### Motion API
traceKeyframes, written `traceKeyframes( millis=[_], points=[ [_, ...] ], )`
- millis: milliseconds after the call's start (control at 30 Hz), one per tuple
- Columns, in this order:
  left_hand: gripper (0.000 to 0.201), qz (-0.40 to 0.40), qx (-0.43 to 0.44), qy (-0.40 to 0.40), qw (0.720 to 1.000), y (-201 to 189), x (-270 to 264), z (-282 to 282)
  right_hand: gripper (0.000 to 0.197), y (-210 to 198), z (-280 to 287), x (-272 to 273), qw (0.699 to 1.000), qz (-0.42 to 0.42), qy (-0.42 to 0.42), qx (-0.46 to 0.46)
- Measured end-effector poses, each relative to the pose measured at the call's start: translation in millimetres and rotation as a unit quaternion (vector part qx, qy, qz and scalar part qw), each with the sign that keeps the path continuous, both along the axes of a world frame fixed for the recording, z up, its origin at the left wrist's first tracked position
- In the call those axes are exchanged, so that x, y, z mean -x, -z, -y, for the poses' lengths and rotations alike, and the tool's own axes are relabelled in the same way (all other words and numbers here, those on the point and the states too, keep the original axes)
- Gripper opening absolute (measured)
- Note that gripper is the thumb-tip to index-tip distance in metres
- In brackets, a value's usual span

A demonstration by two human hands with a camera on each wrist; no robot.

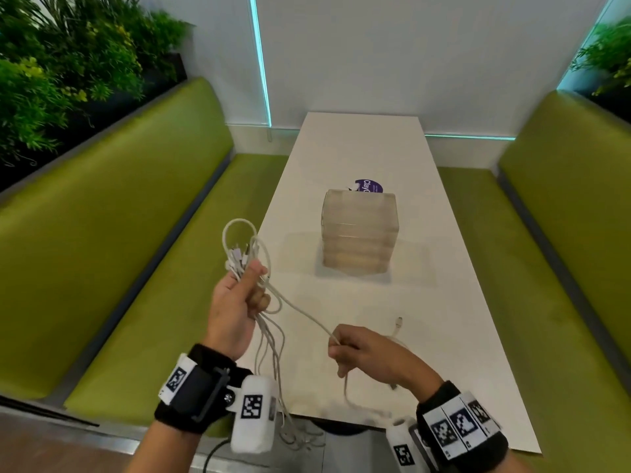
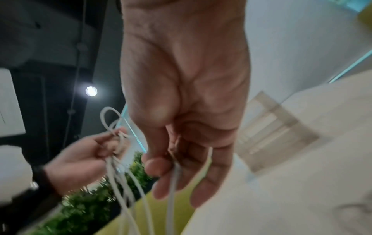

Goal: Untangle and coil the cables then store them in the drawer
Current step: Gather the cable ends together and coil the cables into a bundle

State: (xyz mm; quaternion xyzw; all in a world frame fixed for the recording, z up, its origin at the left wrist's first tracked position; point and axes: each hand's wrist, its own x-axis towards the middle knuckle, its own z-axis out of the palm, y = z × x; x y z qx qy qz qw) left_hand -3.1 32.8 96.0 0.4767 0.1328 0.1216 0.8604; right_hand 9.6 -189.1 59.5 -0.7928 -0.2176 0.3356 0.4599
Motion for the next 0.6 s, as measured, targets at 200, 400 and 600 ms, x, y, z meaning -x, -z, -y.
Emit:
traceKeyframes(
  millis=[200,400,600],
  points=[
    [0.016,-0.009,-0.033,-0.039,0.999,-4.4,0.9,-16.1,0.014,10.1,14.4,3.9,0.999,0.027,-0.017,0.043],
    [0.018,-0.036,-0.069,-0.017,0.997,8.0,4.0,-8.0,0.013,0.5,10.8,15.9,0.992,-0.052,-0.114,0.014],
    [0.018,-0.039,-0.104,0.021,0.994,14.7,8.0,0.4,0.01,13.5,6.9,28.0,0.986,-0.137,-0.098,-0.005]
  ],
)
